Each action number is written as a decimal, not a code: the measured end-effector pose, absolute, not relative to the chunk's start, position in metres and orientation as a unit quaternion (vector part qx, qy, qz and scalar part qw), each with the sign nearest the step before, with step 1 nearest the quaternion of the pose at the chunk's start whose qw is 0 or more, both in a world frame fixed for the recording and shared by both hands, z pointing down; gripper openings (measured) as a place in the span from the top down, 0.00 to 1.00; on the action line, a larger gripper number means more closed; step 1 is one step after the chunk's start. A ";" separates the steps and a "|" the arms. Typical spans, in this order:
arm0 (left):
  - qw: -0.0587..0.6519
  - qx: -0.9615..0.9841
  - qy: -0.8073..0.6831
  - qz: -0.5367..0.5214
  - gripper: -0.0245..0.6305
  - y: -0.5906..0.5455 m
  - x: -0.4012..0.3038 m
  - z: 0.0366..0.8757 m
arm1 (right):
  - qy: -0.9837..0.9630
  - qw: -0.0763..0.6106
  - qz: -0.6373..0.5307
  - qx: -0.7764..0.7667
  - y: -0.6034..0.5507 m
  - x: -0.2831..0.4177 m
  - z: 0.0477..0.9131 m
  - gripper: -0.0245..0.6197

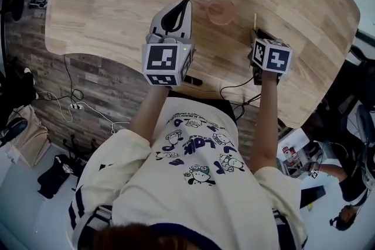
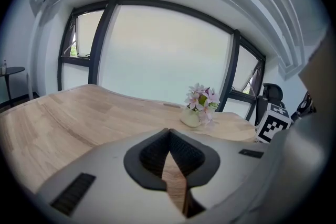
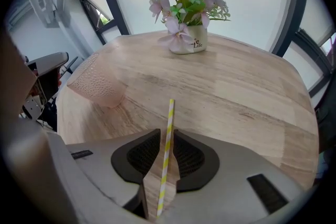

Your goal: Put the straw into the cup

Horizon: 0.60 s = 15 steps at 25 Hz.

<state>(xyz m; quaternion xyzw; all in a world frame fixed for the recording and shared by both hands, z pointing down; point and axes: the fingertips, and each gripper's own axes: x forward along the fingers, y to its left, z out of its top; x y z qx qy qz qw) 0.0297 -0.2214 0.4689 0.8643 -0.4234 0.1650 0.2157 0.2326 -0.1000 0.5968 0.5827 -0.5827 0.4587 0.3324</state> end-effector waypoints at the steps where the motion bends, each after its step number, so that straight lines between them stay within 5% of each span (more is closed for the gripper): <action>1: 0.217 0.865 -0.422 0.165 0.92 -0.222 0.030 0.470 | -0.581 0.335 0.462 0.580 -0.099 0.233 0.598 0.84; 15: 0.228 0.863 -0.420 0.166 0.92 -0.228 0.025 0.479 | -0.583 0.367 0.461 0.560 -0.098 0.230 0.606 0.91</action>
